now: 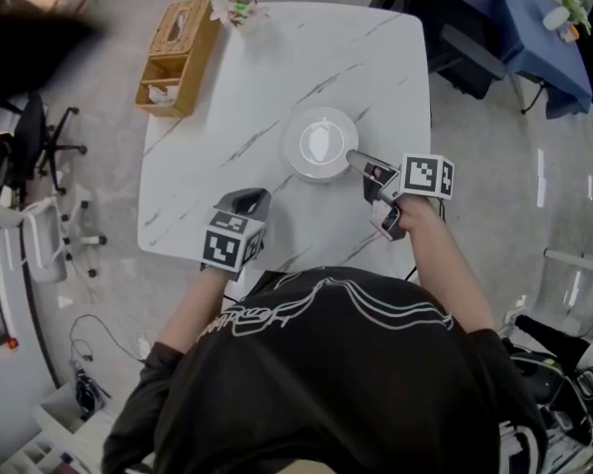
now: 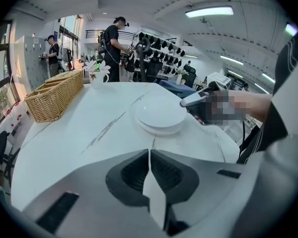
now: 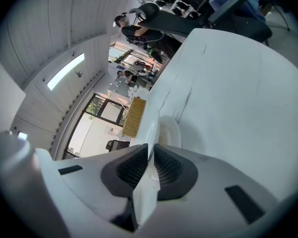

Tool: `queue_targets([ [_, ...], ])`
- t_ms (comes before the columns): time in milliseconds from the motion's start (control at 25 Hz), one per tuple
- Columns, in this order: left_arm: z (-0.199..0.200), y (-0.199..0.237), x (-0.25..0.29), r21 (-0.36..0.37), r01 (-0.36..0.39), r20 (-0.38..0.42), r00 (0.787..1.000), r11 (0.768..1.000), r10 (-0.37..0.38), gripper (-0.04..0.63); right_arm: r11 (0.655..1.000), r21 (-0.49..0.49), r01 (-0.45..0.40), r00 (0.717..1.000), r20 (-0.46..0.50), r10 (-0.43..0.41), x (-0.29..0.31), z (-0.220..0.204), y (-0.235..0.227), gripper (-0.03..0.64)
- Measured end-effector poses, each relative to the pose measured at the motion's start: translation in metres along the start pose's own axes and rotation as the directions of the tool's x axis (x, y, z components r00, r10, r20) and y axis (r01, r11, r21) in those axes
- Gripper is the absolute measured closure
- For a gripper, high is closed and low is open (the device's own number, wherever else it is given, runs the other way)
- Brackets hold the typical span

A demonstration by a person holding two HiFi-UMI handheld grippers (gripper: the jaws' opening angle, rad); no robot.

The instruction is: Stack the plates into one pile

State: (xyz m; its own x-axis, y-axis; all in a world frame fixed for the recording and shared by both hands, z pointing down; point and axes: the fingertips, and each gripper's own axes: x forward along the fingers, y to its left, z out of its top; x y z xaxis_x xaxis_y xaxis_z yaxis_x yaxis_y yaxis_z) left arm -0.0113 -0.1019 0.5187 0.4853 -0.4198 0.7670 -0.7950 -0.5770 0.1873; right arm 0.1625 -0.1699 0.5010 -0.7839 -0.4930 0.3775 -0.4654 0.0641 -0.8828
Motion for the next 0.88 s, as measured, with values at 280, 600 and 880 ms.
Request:
queue_targets([
  [280, -0.009, -0.004, 0.0, -0.027, -0.013, 0.028, 1.0, 1.0, 0.014, 0.563, 0.963, -0.268, 0.036, 0.989, -0.126, -0.072, 0.005, -0.019, 0.003, 0.419],
  [600, -0.008, -0.01, 0.003, -0.06, -0.005, 0.077, 0.997, 0.998, 0.01, 0.563, 0.602, -0.797, 0.048, 0.882, -0.249, -0.401, 0.009, -0.049, -0.004, 0.362],
  [880, -0.004, -0.015, 0.001, -0.069, 0.0, 0.098, 0.995, 0.998, 0.007, 0.563, 0.319, -0.948, 0.004, 0.762, -0.204, -0.615, 0.003, -0.06, -0.021, 0.362],
])
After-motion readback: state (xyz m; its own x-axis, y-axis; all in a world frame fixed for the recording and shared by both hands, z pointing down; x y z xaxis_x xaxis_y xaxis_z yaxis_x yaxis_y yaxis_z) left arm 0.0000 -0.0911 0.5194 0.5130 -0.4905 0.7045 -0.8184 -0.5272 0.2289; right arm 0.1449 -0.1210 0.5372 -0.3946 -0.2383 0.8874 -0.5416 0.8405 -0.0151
